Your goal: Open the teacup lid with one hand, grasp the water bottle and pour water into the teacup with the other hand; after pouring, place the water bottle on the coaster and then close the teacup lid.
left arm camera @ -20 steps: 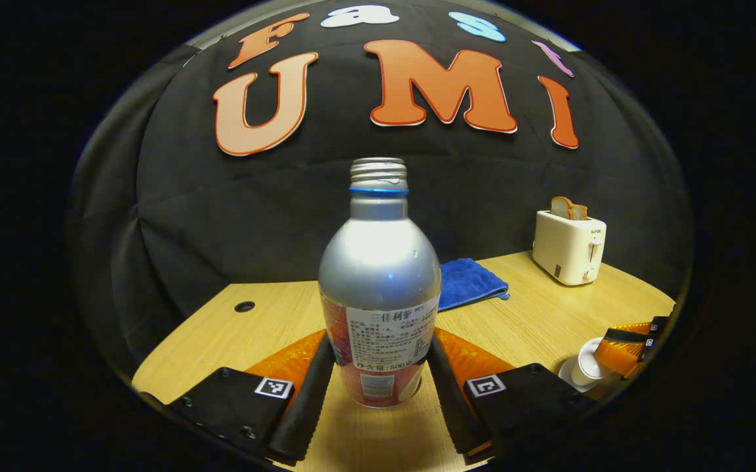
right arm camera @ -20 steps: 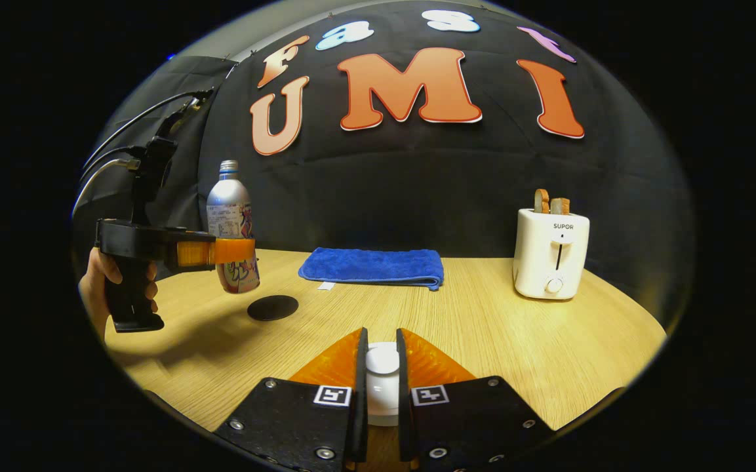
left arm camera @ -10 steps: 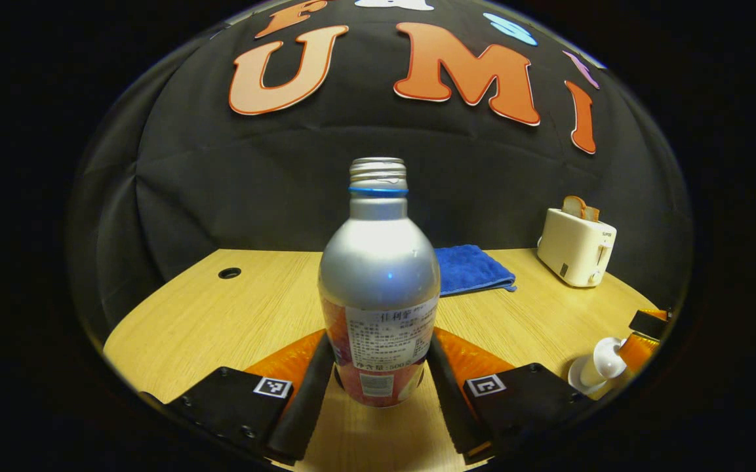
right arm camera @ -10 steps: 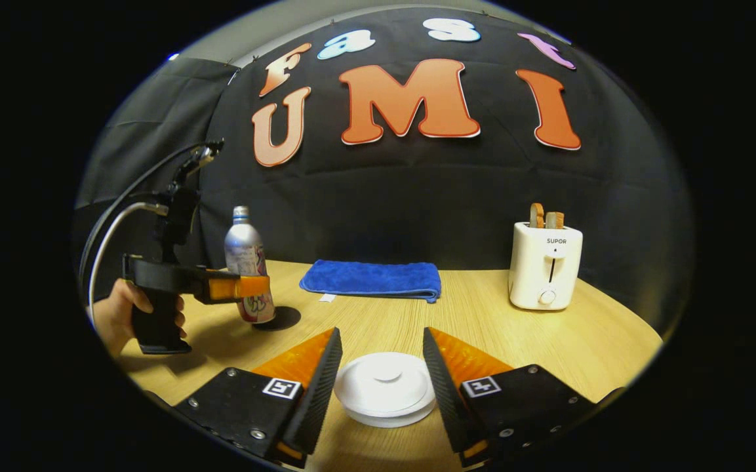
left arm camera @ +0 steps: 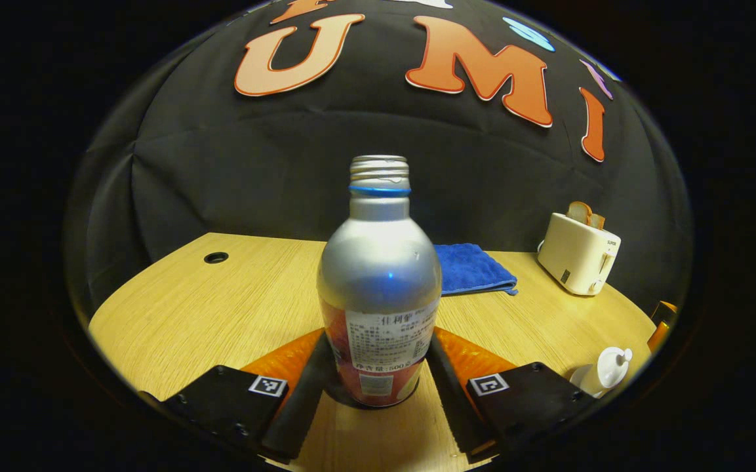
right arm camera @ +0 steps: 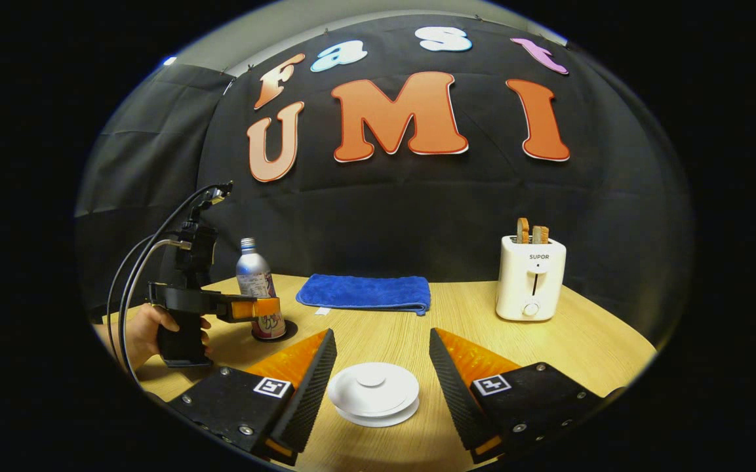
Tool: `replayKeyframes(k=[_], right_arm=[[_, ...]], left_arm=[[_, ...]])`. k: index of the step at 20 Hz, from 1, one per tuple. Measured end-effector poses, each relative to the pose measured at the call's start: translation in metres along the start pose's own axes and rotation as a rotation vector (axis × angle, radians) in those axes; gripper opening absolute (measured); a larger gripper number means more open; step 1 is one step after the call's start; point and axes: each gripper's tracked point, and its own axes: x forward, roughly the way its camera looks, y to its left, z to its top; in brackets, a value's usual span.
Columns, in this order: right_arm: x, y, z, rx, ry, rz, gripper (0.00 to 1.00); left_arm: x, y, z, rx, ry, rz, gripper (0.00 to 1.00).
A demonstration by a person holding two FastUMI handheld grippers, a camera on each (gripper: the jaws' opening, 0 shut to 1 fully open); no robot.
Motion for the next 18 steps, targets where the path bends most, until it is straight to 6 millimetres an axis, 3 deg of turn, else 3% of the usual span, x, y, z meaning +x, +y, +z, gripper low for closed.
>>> replayKeyframes(k=[4,9,12,18], right_arm=[[-0.003,0.002,0.004,-0.007,-0.004,0.001,0.86],[-0.01,0.012,0.017,-0.016,-0.035,0.023,0.86],[-0.015,0.014,0.029,-0.012,-0.06,0.023,0.86],[-0.026,0.026,0.052,-0.004,-0.117,0.031,0.86]], left_arm=[[-0.003,-0.006,-0.004,0.02,0.021,-0.028,0.9],[-0.02,-0.005,0.013,0.039,-0.028,-0.016,0.96],[-0.042,-0.004,0.022,0.045,-0.067,-0.009,0.96],[-0.106,-0.011,0.049,0.042,-0.223,-0.017,0.96]])
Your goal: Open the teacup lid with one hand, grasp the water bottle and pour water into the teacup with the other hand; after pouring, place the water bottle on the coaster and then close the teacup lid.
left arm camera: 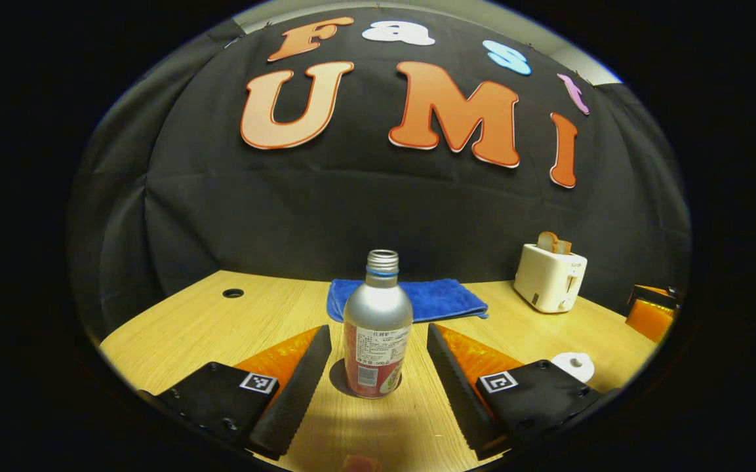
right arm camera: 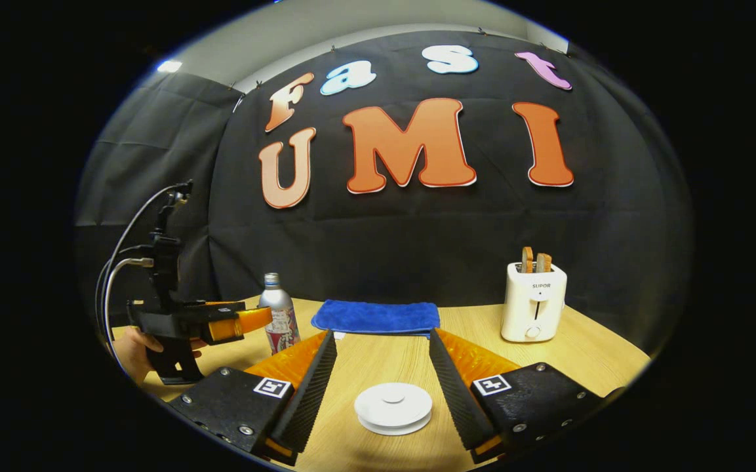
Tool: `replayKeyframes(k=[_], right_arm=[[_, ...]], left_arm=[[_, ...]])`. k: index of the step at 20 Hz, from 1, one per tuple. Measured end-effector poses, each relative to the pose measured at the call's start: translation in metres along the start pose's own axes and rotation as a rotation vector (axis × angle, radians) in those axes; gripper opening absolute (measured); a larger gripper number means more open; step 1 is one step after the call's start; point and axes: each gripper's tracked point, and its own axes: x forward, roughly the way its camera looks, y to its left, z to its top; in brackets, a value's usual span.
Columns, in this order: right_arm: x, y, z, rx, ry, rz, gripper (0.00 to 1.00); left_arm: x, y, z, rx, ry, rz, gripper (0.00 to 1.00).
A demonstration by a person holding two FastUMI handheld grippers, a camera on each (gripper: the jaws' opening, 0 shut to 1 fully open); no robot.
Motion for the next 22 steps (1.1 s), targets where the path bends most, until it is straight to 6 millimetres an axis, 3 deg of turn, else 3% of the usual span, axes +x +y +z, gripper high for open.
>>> replayKeyframes(k=[5,10,13,19,22], right_arm=[[-0.011,0.012,0.02,-0.015,-0.056,-0.012,0.86],[-0.019,0.02,0.029,-0.017,-0.082,-0.027,0.86],[-0.021,0.021,0.03,-0.019,-0.092,-0.035,0.86],[-0.021,0.02,0.027,-0.001,-0.085,-0.045,0.86],[-0.02,0.015,0.029,-0.007,-0.092,-0.056,0.86]], left_arm=[[-0.053,-0.004,0.034,-0.003,-0.131,0.044,0.96],[-0.087,0.0,0.046,-0.007,-0.198,0.088,0.96],[-0.098,0.003,0.051,0.013,-0.236,0.112,0.96],[-0.106,-0.012,0.058,0.064,-0.283,0.113,0.96],[-0.084,-0.009,0.057,0.062,-0.267,0.103,0.96]])
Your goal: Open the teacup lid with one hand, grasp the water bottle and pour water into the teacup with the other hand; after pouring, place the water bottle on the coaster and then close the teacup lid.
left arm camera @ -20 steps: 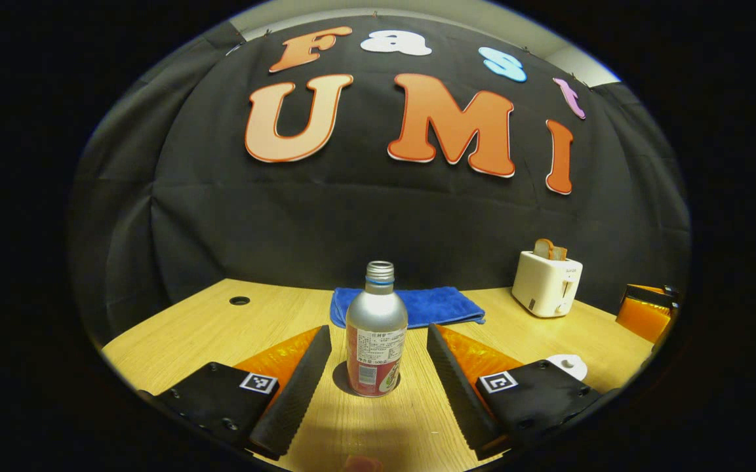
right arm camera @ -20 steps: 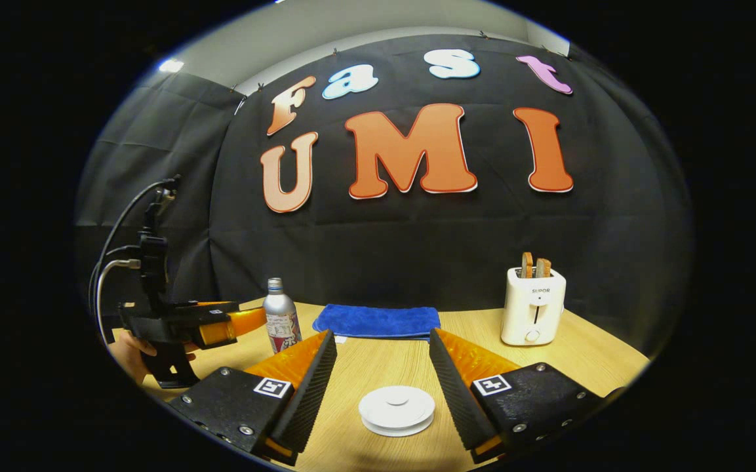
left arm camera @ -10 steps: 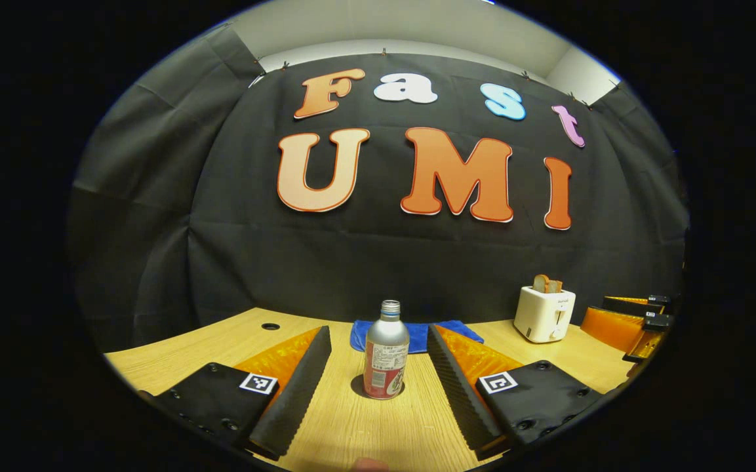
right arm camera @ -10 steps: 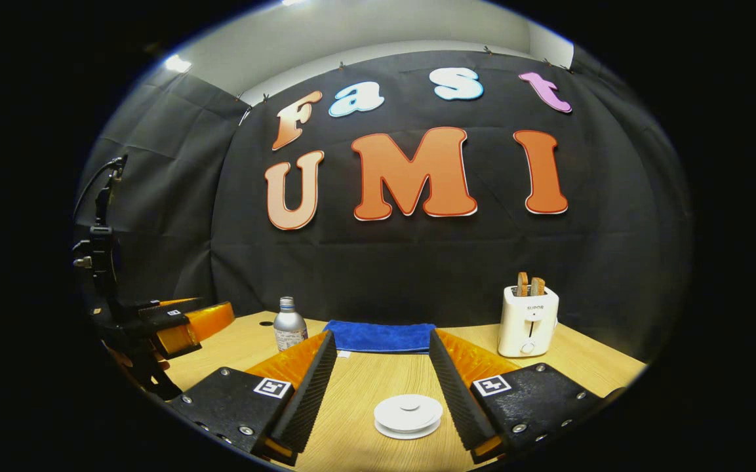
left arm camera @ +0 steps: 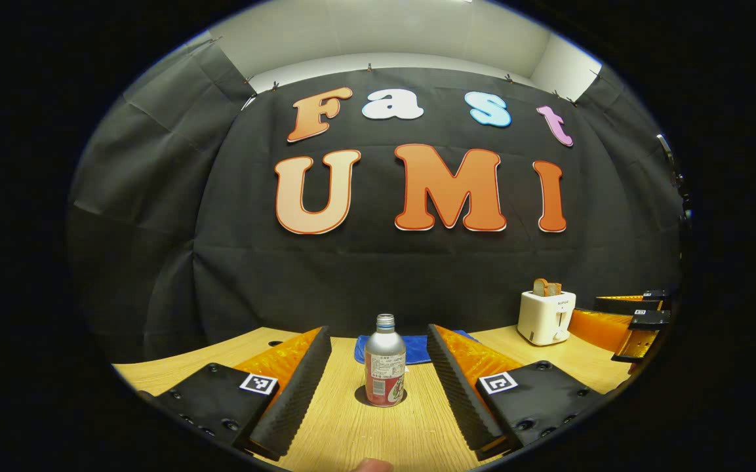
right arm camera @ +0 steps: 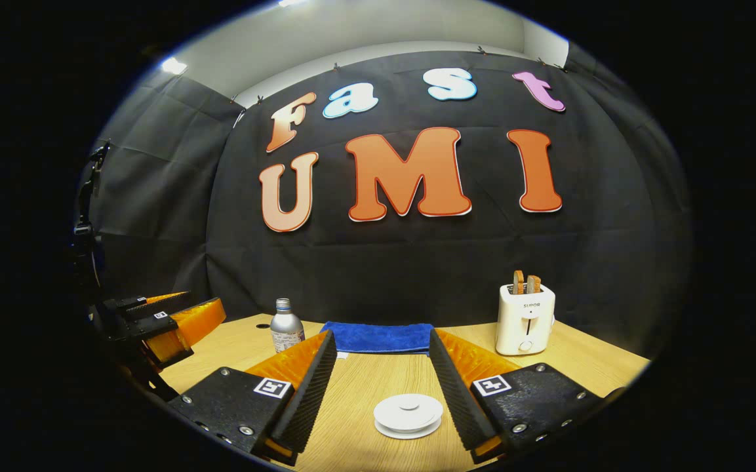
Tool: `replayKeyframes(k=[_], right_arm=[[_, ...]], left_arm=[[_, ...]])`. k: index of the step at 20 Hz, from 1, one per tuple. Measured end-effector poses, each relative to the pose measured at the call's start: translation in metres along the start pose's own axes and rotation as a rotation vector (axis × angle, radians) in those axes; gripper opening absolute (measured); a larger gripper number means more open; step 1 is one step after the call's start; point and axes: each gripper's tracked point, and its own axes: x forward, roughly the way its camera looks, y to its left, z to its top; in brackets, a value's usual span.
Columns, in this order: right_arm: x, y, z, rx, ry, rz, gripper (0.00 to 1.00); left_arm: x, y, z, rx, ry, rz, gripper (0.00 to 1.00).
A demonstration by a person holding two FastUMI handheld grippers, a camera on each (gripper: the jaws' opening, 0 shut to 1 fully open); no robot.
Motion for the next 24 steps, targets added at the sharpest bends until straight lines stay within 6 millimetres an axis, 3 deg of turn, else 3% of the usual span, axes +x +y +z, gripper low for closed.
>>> replayKeyframes(k=[1,2,24], right_arm=[[0.001,0.0,0.0,-0.005,0.002,-0.001,0.9],[0.001,-0.002,-0.001,-0.01,0.003,-0.004,0.86],[-0.002,-0.043,0.012,0.004,-0.02,-0.108,0.89]], left_arm=[[0.002,-0.001,-0.001,-0.001,0.003,-0.001,0.96],[0.004,0.0,-0.001,0.001,0.005,0.003,0.96],[0.013,0.013,-0.001,0.004,0.0,0.041,0.95]])
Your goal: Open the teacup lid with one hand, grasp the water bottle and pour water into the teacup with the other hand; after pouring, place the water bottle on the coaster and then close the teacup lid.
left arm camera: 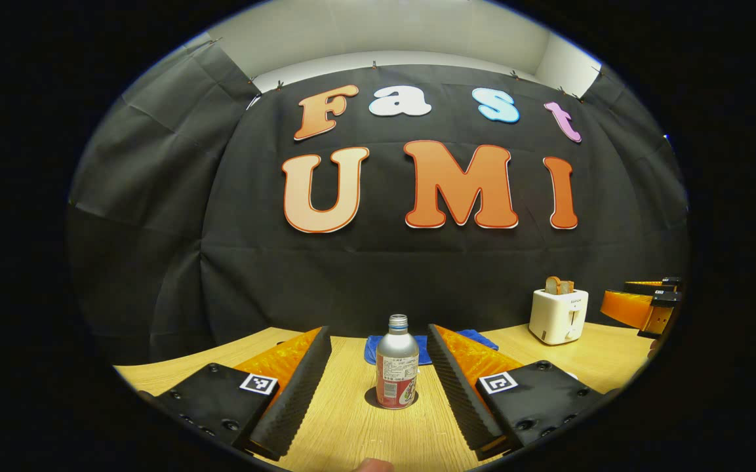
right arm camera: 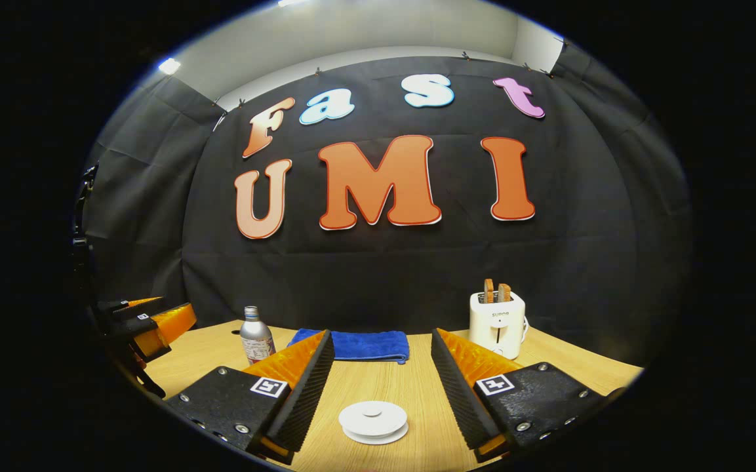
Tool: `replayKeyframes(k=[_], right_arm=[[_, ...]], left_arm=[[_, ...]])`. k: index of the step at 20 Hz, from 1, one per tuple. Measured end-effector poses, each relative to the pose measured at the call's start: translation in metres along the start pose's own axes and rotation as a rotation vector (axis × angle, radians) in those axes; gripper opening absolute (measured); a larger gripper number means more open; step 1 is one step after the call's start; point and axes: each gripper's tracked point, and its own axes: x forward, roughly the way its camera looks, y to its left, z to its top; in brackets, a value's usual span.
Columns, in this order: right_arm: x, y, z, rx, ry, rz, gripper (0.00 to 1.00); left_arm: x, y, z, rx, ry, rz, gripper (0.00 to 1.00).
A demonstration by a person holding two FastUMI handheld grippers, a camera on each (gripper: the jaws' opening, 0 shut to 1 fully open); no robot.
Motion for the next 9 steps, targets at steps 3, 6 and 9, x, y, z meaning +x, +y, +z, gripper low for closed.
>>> replayKeyframes(k=[3,6,9], right_arm=[[-0.0011,-0.0037,0.002,0.009,-0.001,-0.011,0.89],[-0.0014,-0.0037,0.0035,0.009,-0.006,-0.015,0.89],[-0.0001,-0.0032,0.0028,-0.005,-0.001,-0.017,0.89]], left_arm=[[0.0002,-0.0007,-0.0009,0.007,0.005,-0.001,0.95],[-0.0002,0.0003,0.0026,0.012,-0.002,0.0,0.95],[-0.0006,-0.0006,0.0061,0.017,-0.005,0.002,0.95]])
